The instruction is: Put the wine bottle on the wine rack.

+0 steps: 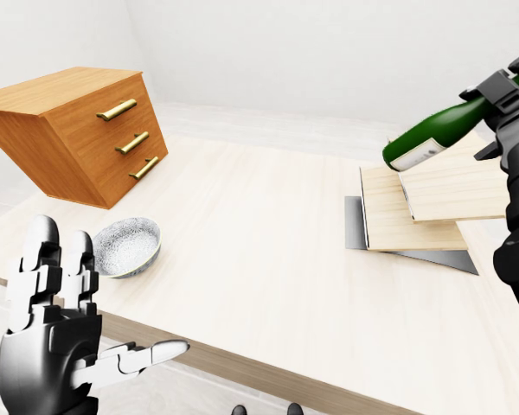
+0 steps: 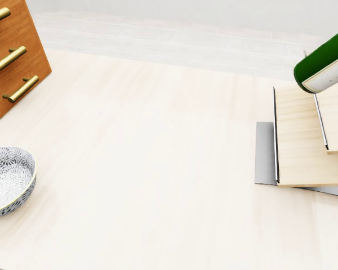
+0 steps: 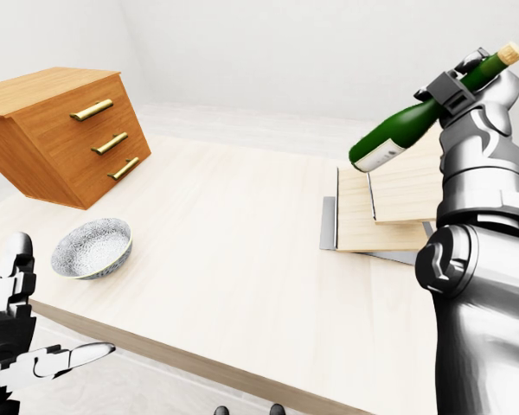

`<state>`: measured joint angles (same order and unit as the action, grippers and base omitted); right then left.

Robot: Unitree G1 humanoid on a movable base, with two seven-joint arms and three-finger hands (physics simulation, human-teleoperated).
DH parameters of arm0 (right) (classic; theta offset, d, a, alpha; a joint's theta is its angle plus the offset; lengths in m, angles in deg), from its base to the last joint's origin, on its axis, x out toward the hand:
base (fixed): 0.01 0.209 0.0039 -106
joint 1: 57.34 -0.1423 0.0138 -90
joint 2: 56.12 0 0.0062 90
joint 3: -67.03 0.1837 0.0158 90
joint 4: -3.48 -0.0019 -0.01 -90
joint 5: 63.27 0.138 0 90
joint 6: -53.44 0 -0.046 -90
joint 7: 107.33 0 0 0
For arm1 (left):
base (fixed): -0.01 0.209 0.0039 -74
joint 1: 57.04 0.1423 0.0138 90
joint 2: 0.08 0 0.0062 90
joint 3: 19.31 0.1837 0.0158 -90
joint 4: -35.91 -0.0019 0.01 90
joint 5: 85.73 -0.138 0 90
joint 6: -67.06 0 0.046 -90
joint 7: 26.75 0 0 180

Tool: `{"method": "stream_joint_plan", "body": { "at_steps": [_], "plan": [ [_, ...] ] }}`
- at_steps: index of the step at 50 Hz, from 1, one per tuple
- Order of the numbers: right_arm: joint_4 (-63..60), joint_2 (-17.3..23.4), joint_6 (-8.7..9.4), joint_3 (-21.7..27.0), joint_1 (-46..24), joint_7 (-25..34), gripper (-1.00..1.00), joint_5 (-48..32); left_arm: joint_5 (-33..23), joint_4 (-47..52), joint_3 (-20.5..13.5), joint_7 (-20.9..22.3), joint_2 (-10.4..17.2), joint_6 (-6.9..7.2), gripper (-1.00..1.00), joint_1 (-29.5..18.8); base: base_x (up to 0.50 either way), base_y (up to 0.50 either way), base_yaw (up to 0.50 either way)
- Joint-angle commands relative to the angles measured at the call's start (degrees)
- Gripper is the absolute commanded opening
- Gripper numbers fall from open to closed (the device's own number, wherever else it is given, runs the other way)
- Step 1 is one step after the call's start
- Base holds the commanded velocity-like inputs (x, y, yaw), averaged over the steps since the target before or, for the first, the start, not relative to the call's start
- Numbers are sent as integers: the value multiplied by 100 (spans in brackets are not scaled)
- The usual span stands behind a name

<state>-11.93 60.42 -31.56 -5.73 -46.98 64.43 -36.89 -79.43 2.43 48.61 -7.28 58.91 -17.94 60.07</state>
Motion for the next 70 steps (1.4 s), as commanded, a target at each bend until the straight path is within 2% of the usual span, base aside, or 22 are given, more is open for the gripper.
{"method": "stream_joint_plan", "body": {
  "at_steps": [1, 12, 16, 19, 20, 44, 47, 51, 63, 70],
  "plan": [
    [-30, 36, 0, 77, 27, 22, -100, -554, -35, -22, 32, -16, 2, 0, 100, 10, 0, 0, 0],
    [-29, 76, 0, -28, -26, 45, -100, -992, 42, -93, -43, -10, 12, 0, 100, 24, 0, 0, 0],
    [-61, 137, 0, 125, -162, 29, -100, -921, 12, -135, -5, 3, 1, 0, 100, 19, 0, 0, 0],
    [-72, 177, 0, 66, -307, 0, -100, -1007, 6, -84, 14, -16, 4, 0, 100, 9, 0, 0, 0],
    [-99, 183, 0, 147, -325, -152, -100, -957, -23, -80, 49, -19, 8, 0, 100, 0, 0, 0, 0],
    [-24, 253, 0, 96, -394, -161, -100, -1072, 12, -300, 72, -17, -11, 0, 100, 38, 0, 0, 0],
    [51, 274, 0, 203, -343, -188, -100, -1024, -3, -363, 92, -52, 2, 0, 100, -3, 0, 0, 0],
    [211, 414, 0, 424, -324, 86, -100, -836, 13, -186, 78, -146, 70, 0, 100, -83, 0, 0, 0],
    [229, 622, 0, 764, -269, 56, -100, -546, 6, -85, 136, -217, 113, 0, 100, -59, 0, 0, 0],
    [189, 587, 0, 879, -91, -13, -100, -405, 18, -85, 130, -227, 114, 0, 100, -40, 0, 0, 0]
  ]
}}
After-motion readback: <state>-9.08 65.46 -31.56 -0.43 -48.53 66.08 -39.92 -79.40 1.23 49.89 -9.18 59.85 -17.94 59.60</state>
